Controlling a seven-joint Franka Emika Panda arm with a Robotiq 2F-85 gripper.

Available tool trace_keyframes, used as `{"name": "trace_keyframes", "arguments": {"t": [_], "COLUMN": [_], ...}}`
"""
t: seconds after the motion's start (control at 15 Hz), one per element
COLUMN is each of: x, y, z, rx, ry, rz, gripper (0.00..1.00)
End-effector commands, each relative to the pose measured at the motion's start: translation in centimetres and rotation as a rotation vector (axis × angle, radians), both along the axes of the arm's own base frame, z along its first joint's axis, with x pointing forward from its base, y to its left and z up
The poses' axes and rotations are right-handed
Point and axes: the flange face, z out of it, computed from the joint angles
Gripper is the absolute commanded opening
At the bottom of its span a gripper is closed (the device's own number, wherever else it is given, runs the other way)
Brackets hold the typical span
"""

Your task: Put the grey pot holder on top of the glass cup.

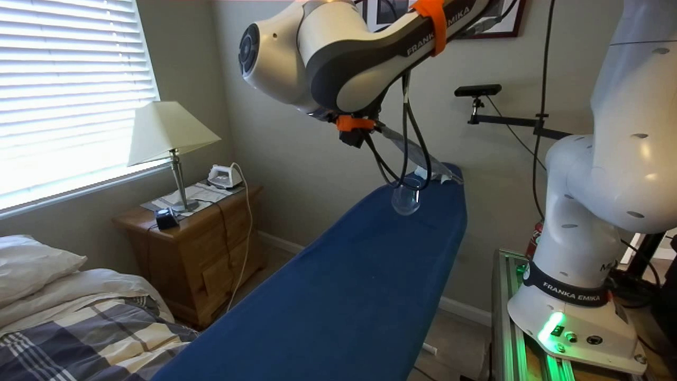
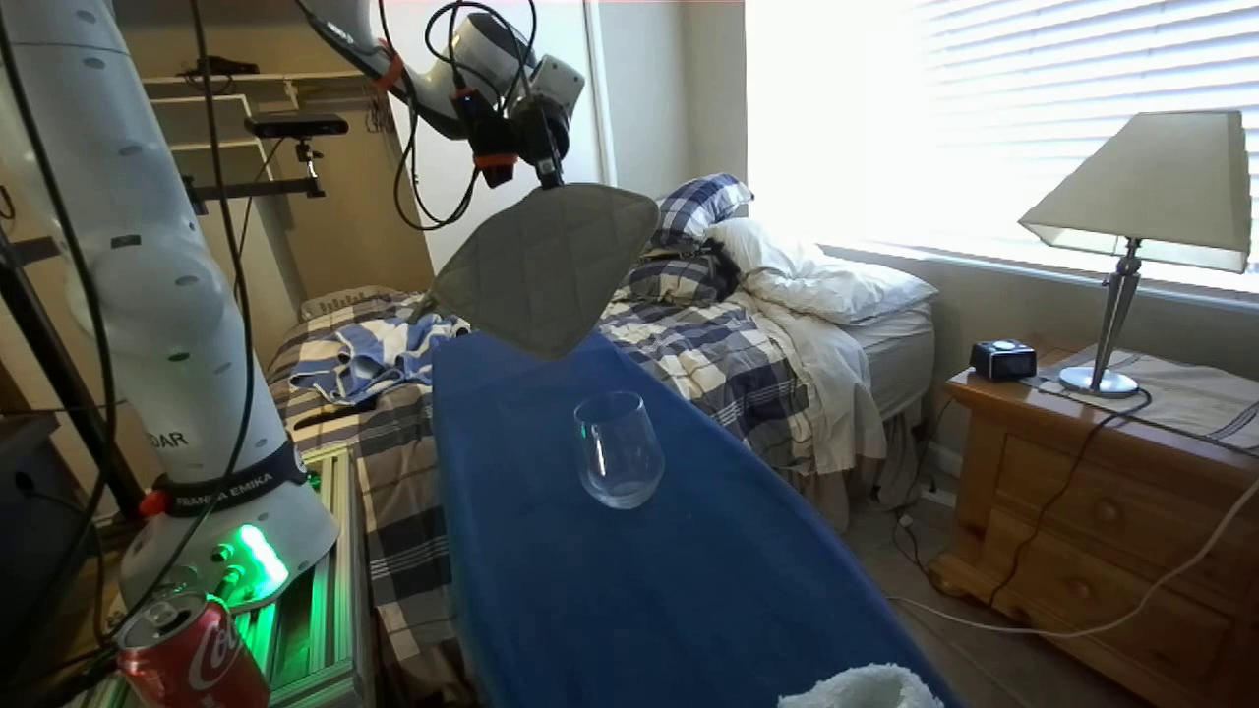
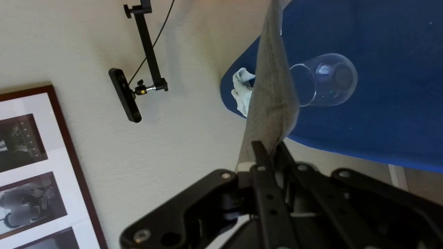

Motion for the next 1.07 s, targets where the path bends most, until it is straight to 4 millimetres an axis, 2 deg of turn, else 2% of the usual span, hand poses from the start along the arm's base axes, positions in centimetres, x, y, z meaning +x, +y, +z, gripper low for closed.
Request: {"name": "trace_keyframes", "arguments": {"t": [0.0, 0.07, 0.13, 0.6, 1.0], "x": [0.0, 0.0, 0.0, 0.3, 0.8], "y": [-0.1, -0.1, 0.0, -4.9, -8.8], "z": [0.1, 0.1, 0.1, -0.3, -2.3], "rx": [0.000, 0.000, 0.000, -0.004, 0.006], "ry": [0.001, 0.001, 0.001, 0.019, 0.021], "rz": [-0.002, -0.002, -0.001, -0.067, -0.106], "gripper": [0.09, 0.09, 0.02, 0.02, 0.02]}}
